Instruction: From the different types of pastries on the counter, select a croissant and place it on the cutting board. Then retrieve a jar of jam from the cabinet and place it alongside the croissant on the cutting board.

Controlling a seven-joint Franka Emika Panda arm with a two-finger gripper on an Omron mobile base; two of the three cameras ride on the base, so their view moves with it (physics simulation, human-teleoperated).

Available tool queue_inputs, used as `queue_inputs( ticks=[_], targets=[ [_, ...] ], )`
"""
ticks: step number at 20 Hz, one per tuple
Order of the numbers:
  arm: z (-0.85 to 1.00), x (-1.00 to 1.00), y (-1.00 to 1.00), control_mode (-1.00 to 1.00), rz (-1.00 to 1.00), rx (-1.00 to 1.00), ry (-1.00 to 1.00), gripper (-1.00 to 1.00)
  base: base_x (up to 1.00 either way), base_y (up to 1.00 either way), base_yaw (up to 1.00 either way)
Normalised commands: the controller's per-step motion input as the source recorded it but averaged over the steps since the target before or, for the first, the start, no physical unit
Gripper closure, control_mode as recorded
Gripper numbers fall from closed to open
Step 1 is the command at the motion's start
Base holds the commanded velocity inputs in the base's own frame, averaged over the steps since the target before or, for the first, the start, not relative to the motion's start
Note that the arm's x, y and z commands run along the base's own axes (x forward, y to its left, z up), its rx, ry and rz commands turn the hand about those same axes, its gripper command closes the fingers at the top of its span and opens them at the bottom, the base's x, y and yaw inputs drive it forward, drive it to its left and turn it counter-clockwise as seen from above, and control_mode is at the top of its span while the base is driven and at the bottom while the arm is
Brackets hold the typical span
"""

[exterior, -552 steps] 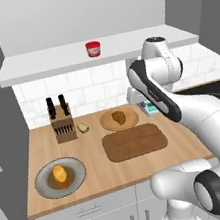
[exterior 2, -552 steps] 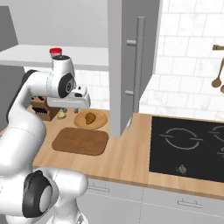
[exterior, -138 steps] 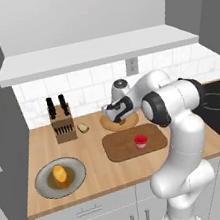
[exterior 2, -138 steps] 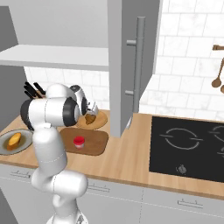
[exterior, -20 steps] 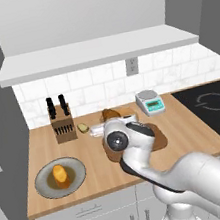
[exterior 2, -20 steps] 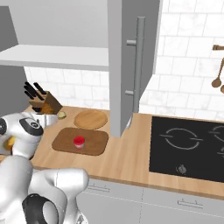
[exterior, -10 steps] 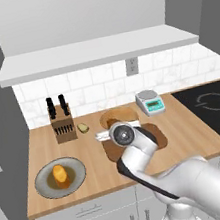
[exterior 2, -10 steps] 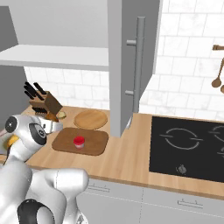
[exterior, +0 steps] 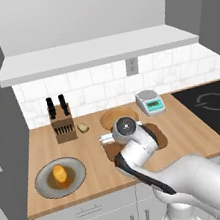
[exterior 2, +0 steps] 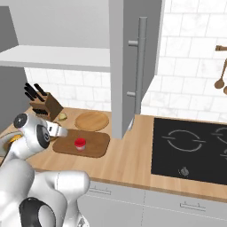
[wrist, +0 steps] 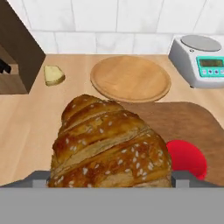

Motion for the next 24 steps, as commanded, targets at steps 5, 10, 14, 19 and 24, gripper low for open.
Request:
queue_inputs(
  ticks=[5,10,14,19,24],
  targets=[
    [-0.09,0.00,-0.13,-1.00,0.00,0.09,0.38,1.00,0.00,0.00,0.00],
    [-0.36,0.11,-0.02,-1.00,0.00,0.01,0.08,1.00,0.00,0.00,0.00],
    [-0.19,0.24,0.00,-1.00,0.00,-0.04,0.00,1.00,0.00,0.00,0.00],
    [0.00,0.25,0.00,-1.00,0.00,-0.08,0.01,1.00,0.00,0.00,0.00],
    [-0.08,0.00,0.00,-1.00,0.00,0.00,0.05,1.00,0.00,0.00,0.00]
  ],
)
